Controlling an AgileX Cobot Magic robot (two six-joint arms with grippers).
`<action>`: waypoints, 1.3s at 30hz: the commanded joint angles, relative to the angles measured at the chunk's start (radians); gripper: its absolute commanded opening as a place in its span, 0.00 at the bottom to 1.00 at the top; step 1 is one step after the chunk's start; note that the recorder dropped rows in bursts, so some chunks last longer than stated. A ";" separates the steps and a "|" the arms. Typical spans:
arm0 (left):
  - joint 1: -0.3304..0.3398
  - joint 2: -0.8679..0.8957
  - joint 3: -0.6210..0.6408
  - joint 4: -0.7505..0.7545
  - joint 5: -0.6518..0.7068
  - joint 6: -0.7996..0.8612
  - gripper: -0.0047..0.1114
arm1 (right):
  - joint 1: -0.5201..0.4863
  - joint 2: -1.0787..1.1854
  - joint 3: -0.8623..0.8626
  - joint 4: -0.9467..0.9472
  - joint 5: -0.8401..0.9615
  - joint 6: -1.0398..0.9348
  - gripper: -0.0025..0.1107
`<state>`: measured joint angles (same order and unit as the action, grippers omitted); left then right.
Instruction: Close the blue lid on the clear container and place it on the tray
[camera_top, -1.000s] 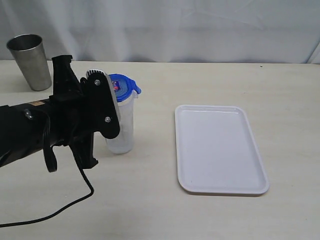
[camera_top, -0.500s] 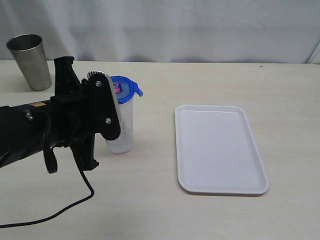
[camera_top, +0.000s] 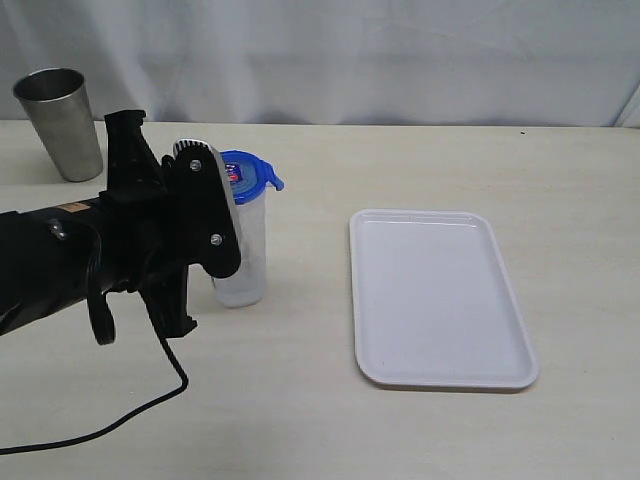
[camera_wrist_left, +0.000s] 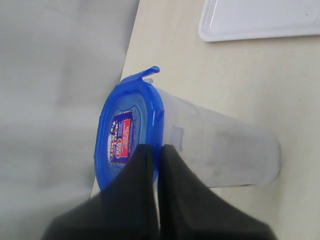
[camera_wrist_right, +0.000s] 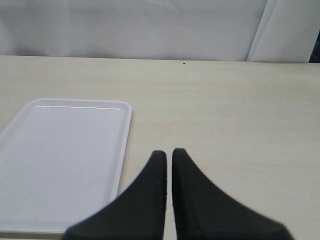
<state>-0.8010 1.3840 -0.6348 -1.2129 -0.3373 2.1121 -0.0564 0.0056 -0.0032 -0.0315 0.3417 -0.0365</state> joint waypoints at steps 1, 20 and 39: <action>-0.001 -0.005 0.004 -0.005 -0.013 0.031 0.04 | 0.001 -0.006 0.003 0.001 0.000 0.000 0.06; -0.001 -0.005 0.004 -0.005 -0.003 0.031 0.04 | 0.001 -0.006 0.003 0.001 0.000 0.000 0.06; -0.001 -0.005 0.004 -0.005 0.023 0.031 0.45 | 0.001 -0.006 0.003 0.001 0.000 0.000 0.06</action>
<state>-0.8010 1.3840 -0.6348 -1.2129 -0.3232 2.1121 -0.0564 0.0056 -0.0032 -0.0315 0.3417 -0.0365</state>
